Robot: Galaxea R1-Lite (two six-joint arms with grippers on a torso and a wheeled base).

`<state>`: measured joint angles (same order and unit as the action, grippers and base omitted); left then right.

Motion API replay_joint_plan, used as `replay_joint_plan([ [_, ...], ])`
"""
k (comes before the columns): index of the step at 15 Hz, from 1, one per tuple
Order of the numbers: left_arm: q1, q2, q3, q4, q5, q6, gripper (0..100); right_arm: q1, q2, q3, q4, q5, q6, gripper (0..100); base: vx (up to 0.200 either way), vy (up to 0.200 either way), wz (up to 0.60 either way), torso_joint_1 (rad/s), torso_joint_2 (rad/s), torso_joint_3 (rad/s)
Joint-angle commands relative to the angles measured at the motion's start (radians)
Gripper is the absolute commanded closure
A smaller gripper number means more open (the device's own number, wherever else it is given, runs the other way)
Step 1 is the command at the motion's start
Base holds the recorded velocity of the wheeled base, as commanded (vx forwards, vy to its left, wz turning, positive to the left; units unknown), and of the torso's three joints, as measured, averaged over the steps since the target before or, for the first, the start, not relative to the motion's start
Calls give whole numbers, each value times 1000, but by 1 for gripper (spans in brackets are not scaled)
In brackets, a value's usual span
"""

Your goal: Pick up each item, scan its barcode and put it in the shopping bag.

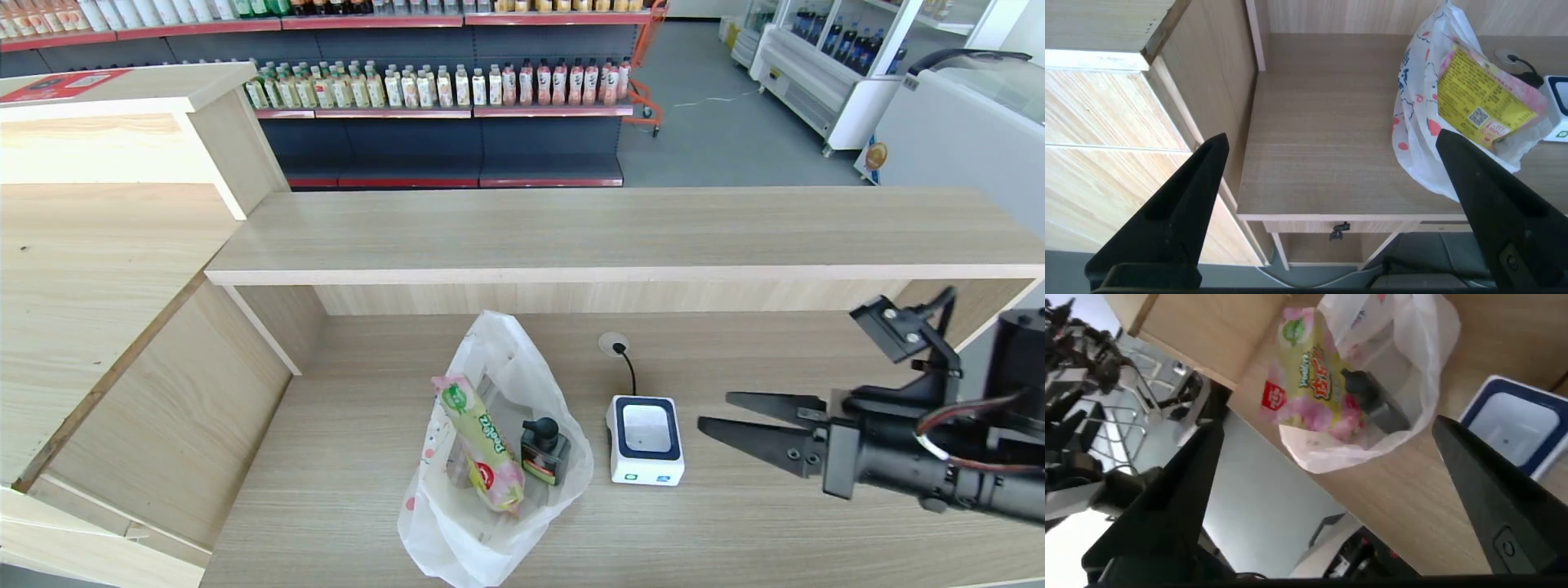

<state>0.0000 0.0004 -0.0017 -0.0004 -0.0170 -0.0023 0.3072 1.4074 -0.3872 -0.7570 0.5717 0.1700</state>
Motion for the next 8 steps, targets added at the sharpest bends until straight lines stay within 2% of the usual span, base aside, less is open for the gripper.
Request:
replay_joint_plan([
  [1, 0, 0, 0, 0, -1, -1, 0, -234, -410, 306, 151, -233, -216, 0, 0, 0, 0, 0, 0, 0],
  [2, 0, 0, 0, -1, -1, -1, 0, -215, -524, 363, 174, -400, -119, 0, 0, 0, 0, 0, 0, 0],
  [3, 0, 0, 0, -1, 0, -1, 0, -192, -593, 383, 220, -464, -96, 0, 0, 0, 0, 0, 0, 0],
  [4, 0, 0, 0, -1, -1, -1, 0, -163, -808, 387, 381, -567, -95, 0, 0, 0, 0, 0, 0, 0],
  [6, 0, 0, 0, 0, 0, -1, 0, -200, -1087, 387, 648, -572, -86, 0, 0, 0, 0, 0, 0, 0],
  [7, 0, 0, 0, 0, 0, -1, 0, -234, -1180, 387, 708, -553, -76, 0, 0, 0, 0, 0, 0, 0],
  [8, 0, 0, 0, -1, 0, -1, 0, -243, -1223, 387, 703, -509, -79, 0, 0, 0, 0, 0, 0, 0],
])
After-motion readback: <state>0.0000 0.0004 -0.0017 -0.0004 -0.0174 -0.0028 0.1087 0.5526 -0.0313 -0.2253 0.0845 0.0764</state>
